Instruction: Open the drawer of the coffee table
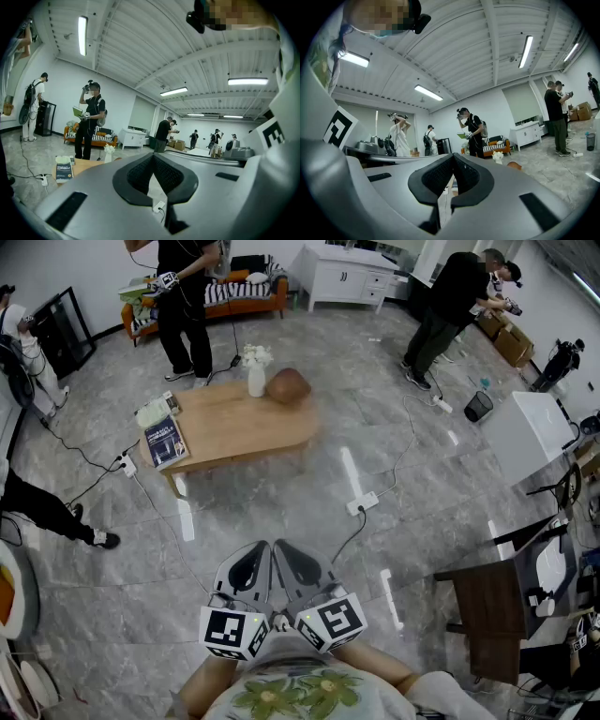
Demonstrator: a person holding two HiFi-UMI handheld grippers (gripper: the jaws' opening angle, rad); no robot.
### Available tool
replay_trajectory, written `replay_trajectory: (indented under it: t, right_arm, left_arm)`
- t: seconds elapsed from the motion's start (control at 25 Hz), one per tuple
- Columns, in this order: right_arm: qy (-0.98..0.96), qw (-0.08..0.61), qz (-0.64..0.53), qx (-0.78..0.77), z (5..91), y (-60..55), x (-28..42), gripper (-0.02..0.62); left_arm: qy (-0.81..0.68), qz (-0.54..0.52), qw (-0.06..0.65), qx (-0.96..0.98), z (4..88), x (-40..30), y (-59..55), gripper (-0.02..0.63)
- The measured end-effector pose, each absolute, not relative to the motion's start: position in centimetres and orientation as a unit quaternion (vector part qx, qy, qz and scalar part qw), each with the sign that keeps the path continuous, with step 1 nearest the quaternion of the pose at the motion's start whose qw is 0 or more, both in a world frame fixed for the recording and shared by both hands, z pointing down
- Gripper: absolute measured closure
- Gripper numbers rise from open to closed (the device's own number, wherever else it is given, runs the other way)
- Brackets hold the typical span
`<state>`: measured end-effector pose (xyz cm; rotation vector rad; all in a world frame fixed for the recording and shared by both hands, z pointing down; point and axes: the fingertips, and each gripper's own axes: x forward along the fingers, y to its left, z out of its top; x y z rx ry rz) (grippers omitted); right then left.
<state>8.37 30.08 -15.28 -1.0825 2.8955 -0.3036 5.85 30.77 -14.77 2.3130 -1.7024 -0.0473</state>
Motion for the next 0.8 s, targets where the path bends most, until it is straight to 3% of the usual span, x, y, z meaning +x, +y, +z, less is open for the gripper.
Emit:
replay_trajectory:
  t: [0.4,0.8]
  right_arm:
    - [0.929,-0.004,-0.125,-0.348,-12.6,30.7,8.9,0.575]
    - [0.914,-0.004,-0.139,-0.382,-10.6,22.5,7.4,0.575]
  left_arm:
    - [-0.593,-0.008,0.163,0.789,-12.0,6.4,31.5,0.598]
    - [-0.551,0.011,0.171,0.817,-9.9,4.9,23.0,0.597]
